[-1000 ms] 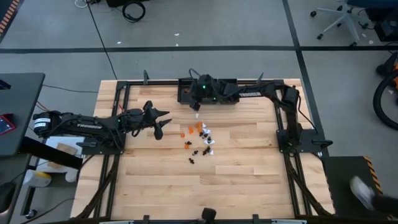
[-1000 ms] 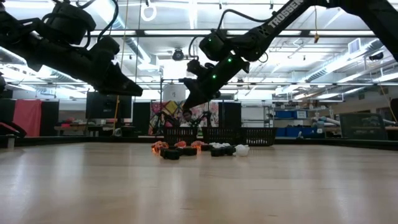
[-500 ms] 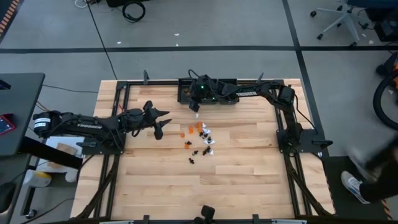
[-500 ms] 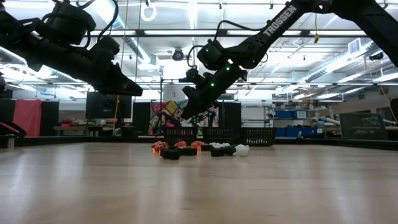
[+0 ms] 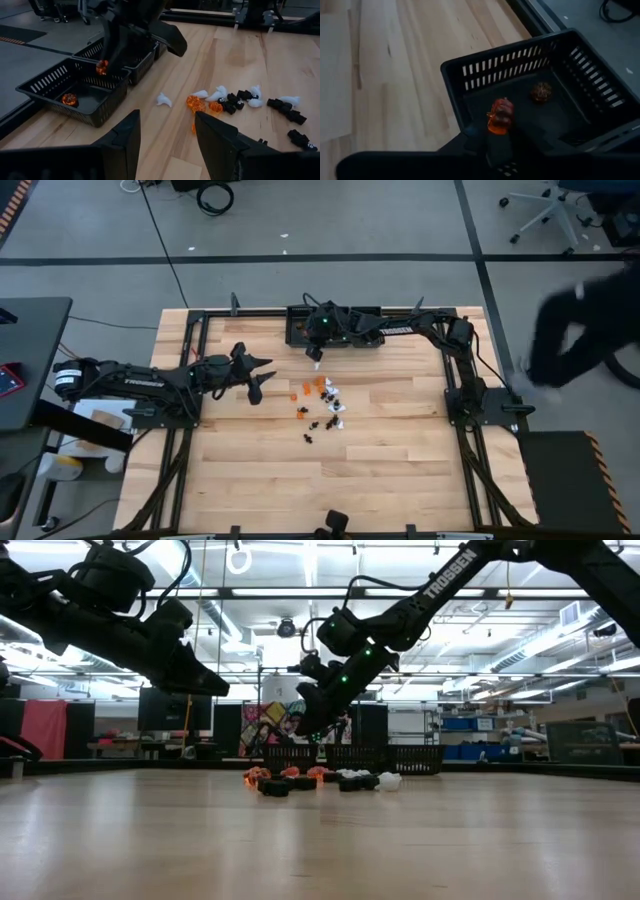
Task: Sort game pieces by color
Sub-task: Put the orange game piece into the left black basket, then put the two orange game pieces into the left black basket
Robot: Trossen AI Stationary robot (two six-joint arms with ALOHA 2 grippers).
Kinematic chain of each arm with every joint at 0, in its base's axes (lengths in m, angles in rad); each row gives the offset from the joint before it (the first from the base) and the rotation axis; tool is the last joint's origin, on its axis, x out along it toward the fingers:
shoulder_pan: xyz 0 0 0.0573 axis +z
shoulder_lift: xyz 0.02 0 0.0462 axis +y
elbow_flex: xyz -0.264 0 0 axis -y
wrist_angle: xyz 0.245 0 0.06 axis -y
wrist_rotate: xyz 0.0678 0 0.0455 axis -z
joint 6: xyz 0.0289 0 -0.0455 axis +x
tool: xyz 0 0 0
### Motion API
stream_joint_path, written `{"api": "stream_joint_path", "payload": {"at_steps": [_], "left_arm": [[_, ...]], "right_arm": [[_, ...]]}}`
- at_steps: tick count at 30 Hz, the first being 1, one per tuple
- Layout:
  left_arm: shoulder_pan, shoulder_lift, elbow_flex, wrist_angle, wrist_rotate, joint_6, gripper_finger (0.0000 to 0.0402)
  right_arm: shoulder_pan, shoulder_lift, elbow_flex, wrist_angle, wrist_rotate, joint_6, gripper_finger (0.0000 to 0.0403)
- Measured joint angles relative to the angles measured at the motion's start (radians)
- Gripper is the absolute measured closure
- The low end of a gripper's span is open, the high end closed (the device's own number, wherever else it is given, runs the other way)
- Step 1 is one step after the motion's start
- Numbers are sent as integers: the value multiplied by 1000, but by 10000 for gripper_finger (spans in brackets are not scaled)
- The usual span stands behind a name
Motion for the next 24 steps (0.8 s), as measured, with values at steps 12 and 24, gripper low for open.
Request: {"api": "stream_joint_path", "payload": {"at_steps": [12, 24], "left_arm": [[0, 0, 0, -21, 0, -3, 234], [0, 0, 0, -29, 0, -1, 234]], "right_arm": [[13, -12, -1, -3, -23, -27, 308], [180, -53, -1, -73, -76, -198, 304]]}}
